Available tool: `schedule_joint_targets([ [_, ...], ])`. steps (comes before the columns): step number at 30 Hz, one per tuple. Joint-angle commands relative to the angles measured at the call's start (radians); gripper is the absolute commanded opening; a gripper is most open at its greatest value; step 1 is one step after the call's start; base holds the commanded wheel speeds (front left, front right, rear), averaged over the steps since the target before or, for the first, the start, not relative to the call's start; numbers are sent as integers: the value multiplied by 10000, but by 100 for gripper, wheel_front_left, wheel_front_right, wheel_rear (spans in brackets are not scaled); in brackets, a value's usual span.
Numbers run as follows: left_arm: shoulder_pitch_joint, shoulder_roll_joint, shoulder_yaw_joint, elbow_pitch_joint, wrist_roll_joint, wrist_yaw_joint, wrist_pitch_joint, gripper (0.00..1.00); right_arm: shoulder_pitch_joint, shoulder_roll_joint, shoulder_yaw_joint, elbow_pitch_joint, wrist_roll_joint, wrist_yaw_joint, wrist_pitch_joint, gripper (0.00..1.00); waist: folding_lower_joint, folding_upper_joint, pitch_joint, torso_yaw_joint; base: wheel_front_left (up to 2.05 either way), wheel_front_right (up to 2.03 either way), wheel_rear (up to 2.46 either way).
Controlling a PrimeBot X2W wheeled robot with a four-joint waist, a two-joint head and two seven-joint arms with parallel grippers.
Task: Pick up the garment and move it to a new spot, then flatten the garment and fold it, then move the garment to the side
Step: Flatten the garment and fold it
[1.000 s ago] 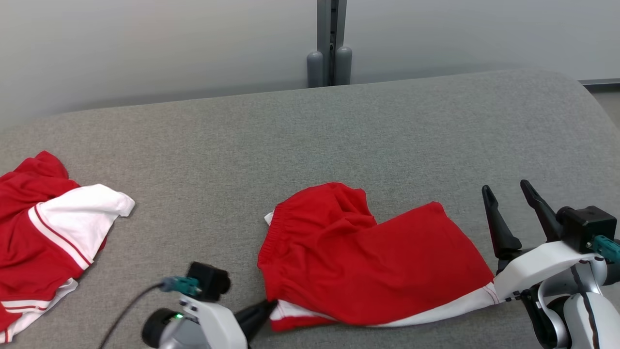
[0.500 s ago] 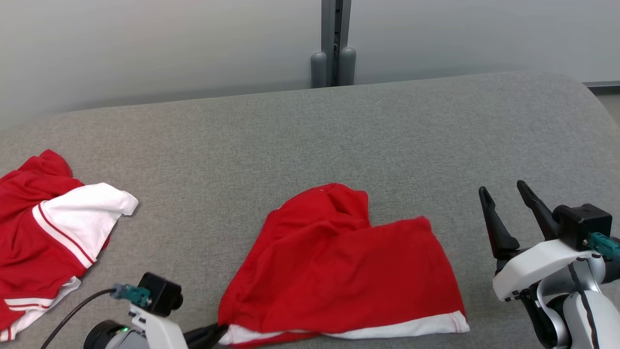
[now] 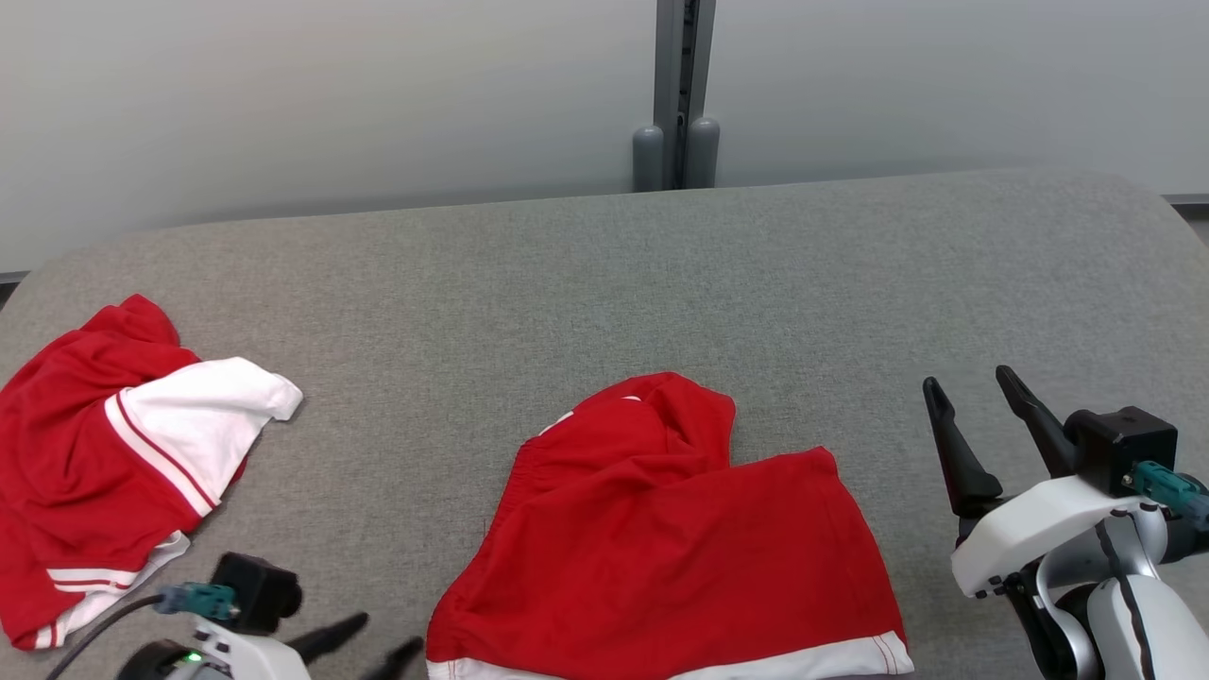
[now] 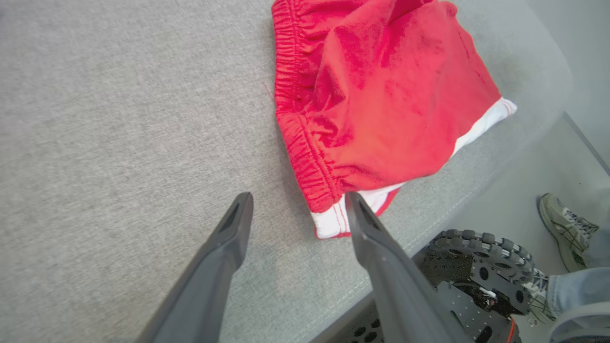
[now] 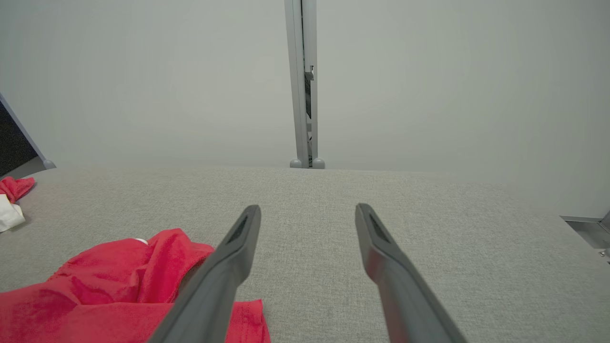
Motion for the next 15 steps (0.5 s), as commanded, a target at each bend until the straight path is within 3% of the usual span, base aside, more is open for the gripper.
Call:
schedule_joint_targets([
  [1,64,72,108,-24,123,116,-135,100,48,-1,4,15,82,2,-15,100,0,0,-42,28,0,0,0],
  [5,-100,226,678,-465,1023,898,-1303,100,152,68,25,74,96,2,-126,100,0,0,-153,71,0,0,0],
  [10,159,-283,1543,-593,1753,2311,-3149,100,239,176,148,169,38,2,-381,100,0,0,-369,69,0,0,0],
  [15,462,-736,2080,-655,2151,3115,-4576,100,287,248,262,250,27,2,-931,100,0,0,-571,18,0,0,0],
])
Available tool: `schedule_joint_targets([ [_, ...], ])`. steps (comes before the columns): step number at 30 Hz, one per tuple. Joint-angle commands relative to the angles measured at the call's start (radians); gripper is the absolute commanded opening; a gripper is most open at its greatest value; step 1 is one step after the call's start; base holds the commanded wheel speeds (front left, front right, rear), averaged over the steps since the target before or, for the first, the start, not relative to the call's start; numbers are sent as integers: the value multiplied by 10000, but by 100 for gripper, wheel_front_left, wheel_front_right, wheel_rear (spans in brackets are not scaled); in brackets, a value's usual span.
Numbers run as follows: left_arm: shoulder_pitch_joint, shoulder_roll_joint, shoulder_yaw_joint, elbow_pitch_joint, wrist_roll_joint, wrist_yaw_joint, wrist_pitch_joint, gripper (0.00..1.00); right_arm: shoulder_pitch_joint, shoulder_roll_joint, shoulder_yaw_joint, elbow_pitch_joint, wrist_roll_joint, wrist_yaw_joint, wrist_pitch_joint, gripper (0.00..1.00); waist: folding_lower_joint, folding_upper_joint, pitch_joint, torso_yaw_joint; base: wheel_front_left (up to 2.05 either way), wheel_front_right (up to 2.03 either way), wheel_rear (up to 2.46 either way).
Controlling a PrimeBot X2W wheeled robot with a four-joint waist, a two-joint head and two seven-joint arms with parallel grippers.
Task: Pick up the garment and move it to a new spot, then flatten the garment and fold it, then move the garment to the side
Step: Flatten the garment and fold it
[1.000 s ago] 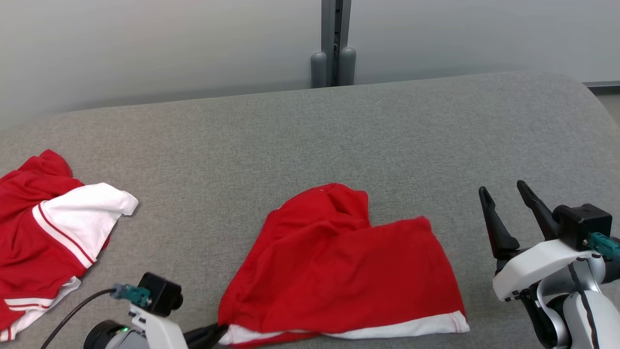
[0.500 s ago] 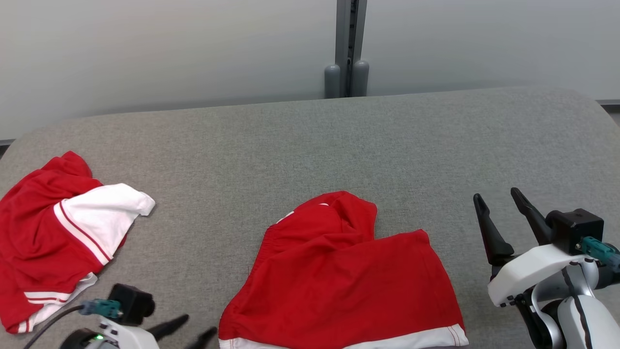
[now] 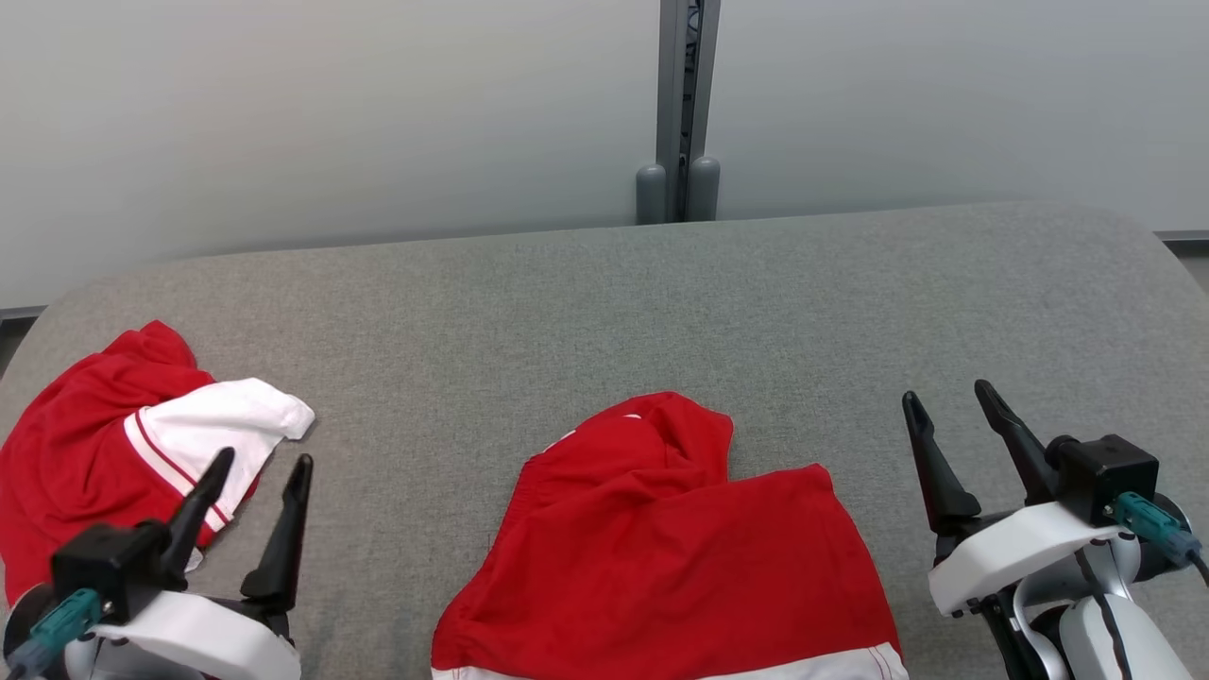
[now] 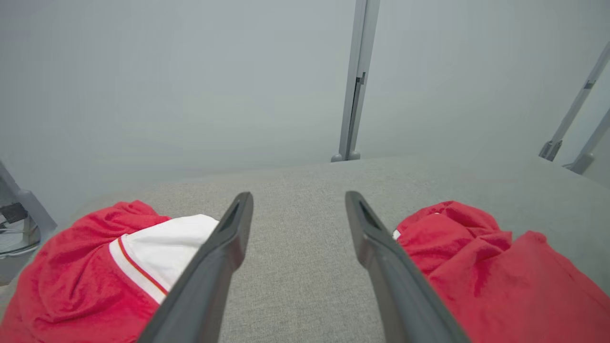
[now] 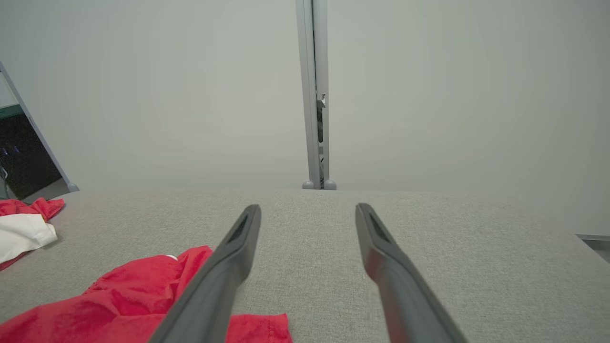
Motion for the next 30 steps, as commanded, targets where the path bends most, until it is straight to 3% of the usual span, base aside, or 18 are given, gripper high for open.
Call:
schedule_joint_targets([
  [1,151,-65,97,10,105,148,-208,100,69,5,-1,61,30,2,-143,100,0,0,-37,-7,0,0,0],
  [7,330,-767,552,331,616,804,-1173,100,207,145,-109,287,28,2,-605,100,0,0,-187,48,0,0,0],
  [10,472,-1207,922,426,840,896,-1322,100,360,269,-204,357,-39,2,-925,100,0,0,-276,70,0,0,0],
  [20,1155,-2498,2315,333,1900,372,-1324,100,595,199,-87,483,-362,2,-1351,100,0,0,-401,42,0,0,0],
  [21,1278,-2710,2474,386,2055,165,-1325,100,572,206,-88,467,-322,2,-1382,100,0,0,-384,25,0,0,0],
  [30,1294,-3234,2831,687,2481,-454,-1327,100,463,183,-106,471,-267,2,-1408,100,0,0,-329,4,0,0,0],
])
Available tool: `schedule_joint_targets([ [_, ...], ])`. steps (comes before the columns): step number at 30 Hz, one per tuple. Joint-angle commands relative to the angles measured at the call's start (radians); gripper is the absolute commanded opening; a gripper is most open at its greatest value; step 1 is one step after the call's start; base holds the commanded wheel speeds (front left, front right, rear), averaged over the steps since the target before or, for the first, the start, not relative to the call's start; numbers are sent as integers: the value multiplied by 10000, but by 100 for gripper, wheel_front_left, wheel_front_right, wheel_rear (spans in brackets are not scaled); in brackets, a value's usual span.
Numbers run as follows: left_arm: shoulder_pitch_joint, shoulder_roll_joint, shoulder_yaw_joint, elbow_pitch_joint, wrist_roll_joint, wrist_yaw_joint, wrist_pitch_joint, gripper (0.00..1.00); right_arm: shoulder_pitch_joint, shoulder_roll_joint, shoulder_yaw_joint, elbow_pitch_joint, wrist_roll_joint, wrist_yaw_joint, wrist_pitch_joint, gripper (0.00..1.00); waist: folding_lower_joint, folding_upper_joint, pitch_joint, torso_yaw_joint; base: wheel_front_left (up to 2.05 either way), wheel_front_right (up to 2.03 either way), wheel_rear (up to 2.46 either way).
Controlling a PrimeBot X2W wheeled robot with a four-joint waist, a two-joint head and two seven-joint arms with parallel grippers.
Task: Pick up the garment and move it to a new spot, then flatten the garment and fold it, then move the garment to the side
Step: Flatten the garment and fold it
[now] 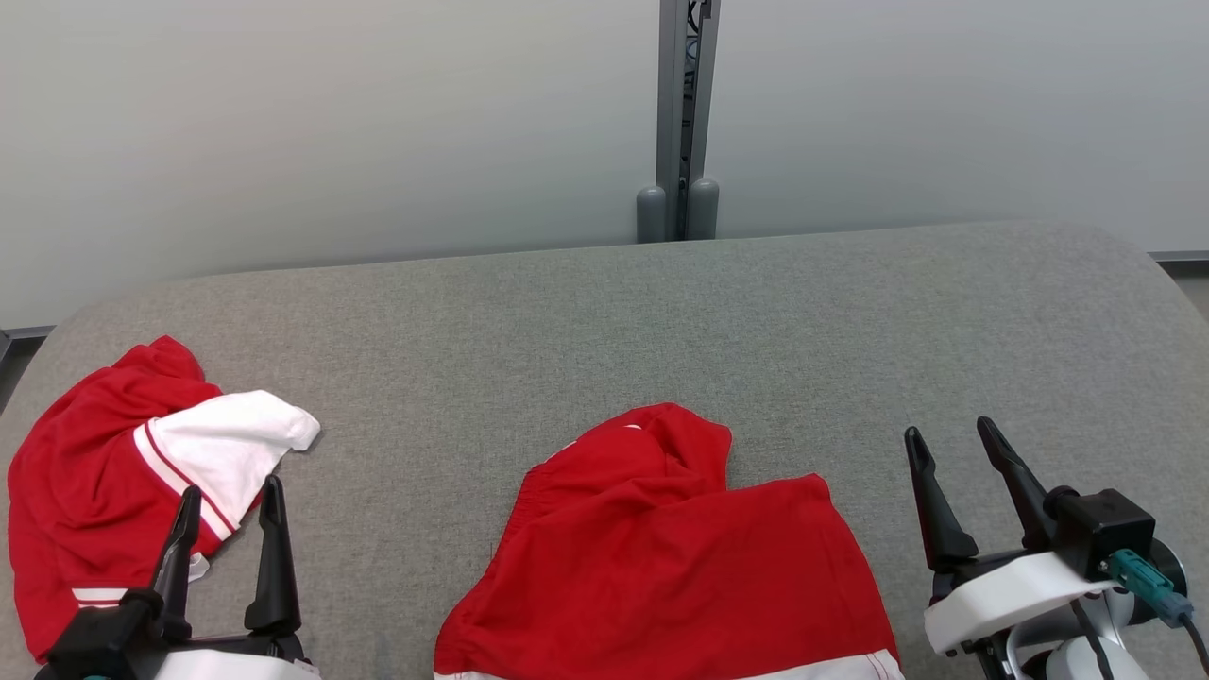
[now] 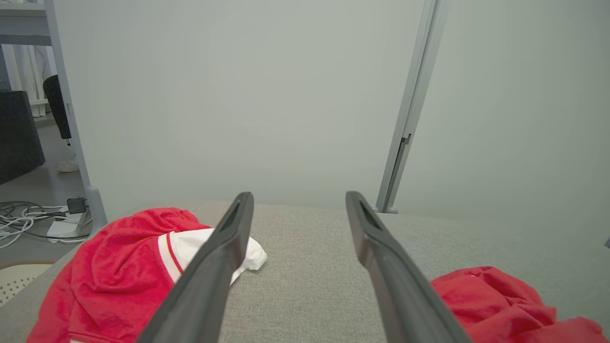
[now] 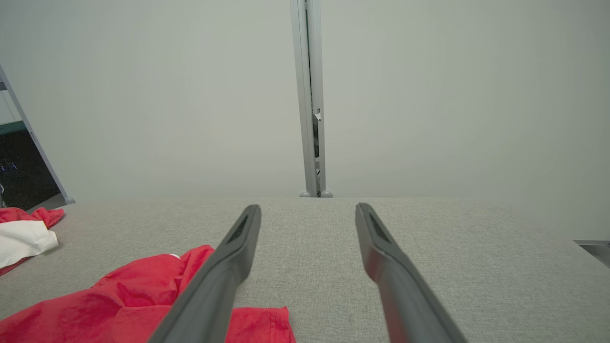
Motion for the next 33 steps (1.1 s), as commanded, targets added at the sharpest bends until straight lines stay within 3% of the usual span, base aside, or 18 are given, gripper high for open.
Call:
schedule_joint_targets([
  [1,-12,-22,97,42,101,-91,-17,100,-100,-77,-29,-31,30,2,-41,100,0,-1,1,-2,0,0,0],
  [15,-51,-549,372,138,296,-867,-18,100,-300,-263,68,-381,461,2,219,100,0,-1,170,-37,0,0,0],
  [18,156,-398,23,130,74,-1361,384,100,-79,-517,418,-355,820,5,1327,100,0,-1,207,-8,0,0,0],
  [21,397,-146,-251,74,-233,-1649,1438,100,120,-1071,805,-720,1556,1,2481,100,0,-1,269,25,0,0,0],
  [28,879,174,-743,-487,-934,-1586,3969,100,1167,-1456,687,-1021,2820,2,5661,100,0,-1,629,152,0,0,0],
  [33,967,242,-1085,-634,-1332,-1743,4964,100,1516,-1268,544,-850,3120,2,6861,100,0,-1,751,187,0,0,0],
])
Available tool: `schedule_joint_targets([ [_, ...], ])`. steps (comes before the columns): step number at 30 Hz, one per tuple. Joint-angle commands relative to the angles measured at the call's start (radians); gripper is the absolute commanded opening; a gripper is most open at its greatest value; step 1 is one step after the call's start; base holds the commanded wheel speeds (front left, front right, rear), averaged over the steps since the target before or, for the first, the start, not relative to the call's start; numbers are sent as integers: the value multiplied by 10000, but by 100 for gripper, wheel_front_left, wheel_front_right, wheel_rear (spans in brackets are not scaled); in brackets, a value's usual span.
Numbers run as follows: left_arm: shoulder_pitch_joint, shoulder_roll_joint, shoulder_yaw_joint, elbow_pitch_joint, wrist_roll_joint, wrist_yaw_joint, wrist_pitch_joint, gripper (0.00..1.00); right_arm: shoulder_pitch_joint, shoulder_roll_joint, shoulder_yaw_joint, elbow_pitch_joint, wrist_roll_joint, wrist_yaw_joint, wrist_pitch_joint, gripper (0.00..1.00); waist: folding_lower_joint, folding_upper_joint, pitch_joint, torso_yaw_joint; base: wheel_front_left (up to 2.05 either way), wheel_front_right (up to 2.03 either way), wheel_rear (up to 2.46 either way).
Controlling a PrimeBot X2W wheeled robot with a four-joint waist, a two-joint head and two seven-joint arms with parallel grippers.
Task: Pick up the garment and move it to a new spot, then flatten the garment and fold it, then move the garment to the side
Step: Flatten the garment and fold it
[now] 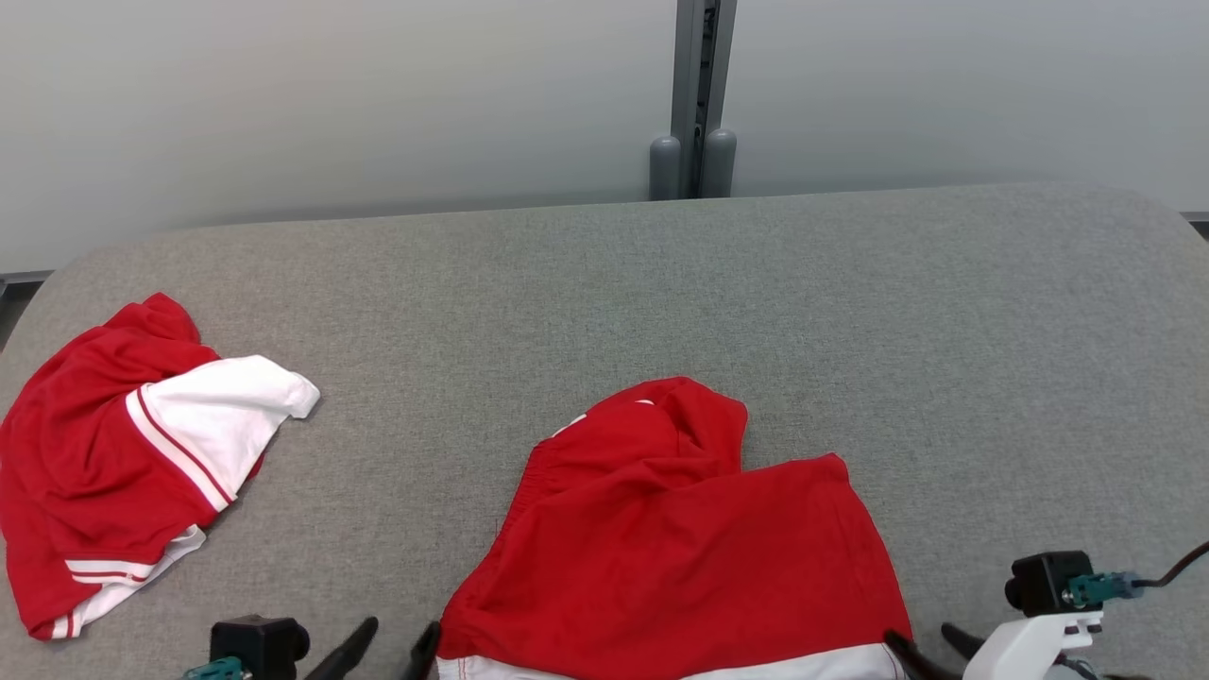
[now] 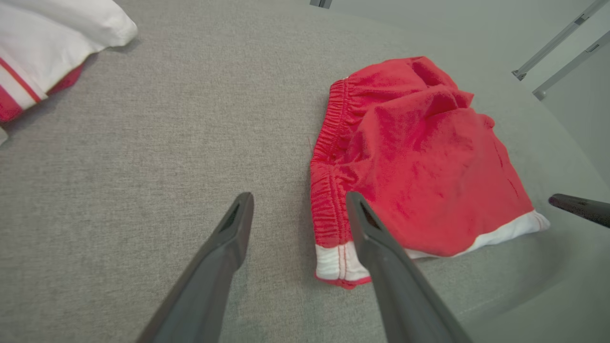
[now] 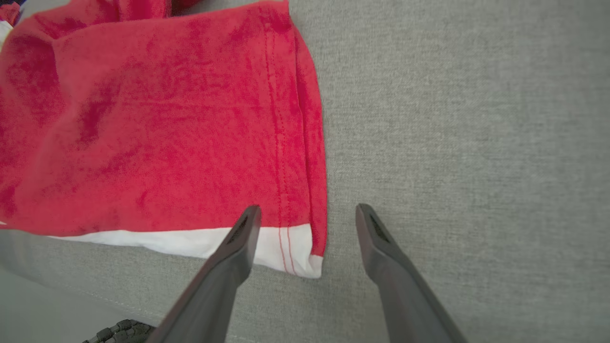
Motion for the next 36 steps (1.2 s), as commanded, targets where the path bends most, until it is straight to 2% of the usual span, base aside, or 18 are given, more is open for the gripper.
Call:
schedule_joint_targets([
  [1,75,57,-22,-55,-62,-65,88,100,81,15,-59,36,73,2,123,100,0,-1,25,2,0,0,0],
  [9,144,241,-408,-103,-558,-150,1371,100,78,339,-67,-53,-182,2,601,100,0,-1,236,-48,0,0,0],
  [20,-642,-17,-858,637,-1001,-667,1616,100,-373,469,302,220,-228,2,507,100,0,-1,721,-77,0,0,0],
  [21,-718,-27,-888,705,-1028,-691,1608,93,-402,460,337,260,-182,2,493,100,0,-1,749,-83,0,0,0],
  [22,-755,-14,-910,771,-1048,-743,1603,82,-420,451,364,291,-156,2,473,100,0,-1,770,-88,0,0,0],
  [24,-784,11,-949,892,-1074,-770,1580,51,-471,447,420,372,-102,2,467,84,0,-1,814,-90,0,0,0],
  [25,-809,20,-965,932,-1087,-802,1578,43,-459,445,451,424,-67,2,512,58,0,-1,827,-91,0,0,0],
  [26,-841,23,-980,956,-1089,-834,1548,30,-460,440,506,458,-15,2,563,42,0,-1,836,-89,0,0,0],
  [27,-874,30,-996,986,-1104,-857,1526,0,-469,438,534,471,4,2,572,17,0,-1,837,-90,0,0,0],
  [28,-906,35,-1022,1002,-1125,-860,1499,0,-487,432,555,470,-4,2,562,0,0,-1,835,-94,0,0,0],
  [36,-947,158,-929,787,-1406,-1017,1113,0,-727,139,702,-116,265,2,-55,0,0,-1,636,-108,0,0,0],
])
